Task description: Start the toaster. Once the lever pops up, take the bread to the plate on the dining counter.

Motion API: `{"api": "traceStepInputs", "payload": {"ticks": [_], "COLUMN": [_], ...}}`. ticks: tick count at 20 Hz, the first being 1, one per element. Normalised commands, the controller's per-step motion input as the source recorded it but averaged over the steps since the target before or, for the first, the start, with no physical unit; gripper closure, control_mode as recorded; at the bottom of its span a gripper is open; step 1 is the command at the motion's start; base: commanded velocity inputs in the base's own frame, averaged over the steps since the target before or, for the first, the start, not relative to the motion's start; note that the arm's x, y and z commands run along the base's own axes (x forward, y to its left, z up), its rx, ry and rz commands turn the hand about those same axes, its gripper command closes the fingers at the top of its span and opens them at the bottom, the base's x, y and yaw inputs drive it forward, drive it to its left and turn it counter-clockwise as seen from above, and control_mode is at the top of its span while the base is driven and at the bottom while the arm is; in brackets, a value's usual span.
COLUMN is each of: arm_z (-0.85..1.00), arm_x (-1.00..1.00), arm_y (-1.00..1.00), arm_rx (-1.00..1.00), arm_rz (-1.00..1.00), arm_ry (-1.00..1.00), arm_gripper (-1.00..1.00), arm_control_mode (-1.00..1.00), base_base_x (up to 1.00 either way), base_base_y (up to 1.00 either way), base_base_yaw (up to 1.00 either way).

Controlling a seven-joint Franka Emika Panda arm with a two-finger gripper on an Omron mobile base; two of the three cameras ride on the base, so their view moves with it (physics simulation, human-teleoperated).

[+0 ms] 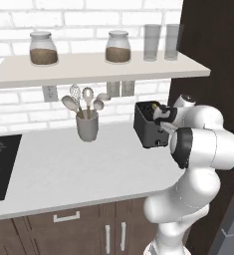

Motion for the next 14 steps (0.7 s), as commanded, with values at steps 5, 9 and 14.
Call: {"api": "traceStepInputs", "payload": {"ticks": [5, 9, 14], "arm_z": [-0.57, -0.67, -0.81], "arm_x": [0.00, -0.08, -0.02], "arm_y": [0.00, 0.00, 0.00], "arm_rx": [0.00, -0.07, -0.15], "arm_rz": [0.00, 0.00, 0.00], "arm_ry": [0.00, 0.01, 0.04], "arm_gripper": [-1.00, -1.00, -1.00], "arm_control_mode": [-1.00, -1.00, -1.00], "base_base_x": [0.00, 0.00, 0.00], "base_base_y": [0.00, 0.00, 0.00], "base_base_yaw": [0.00, 0.00, 0.00]}}
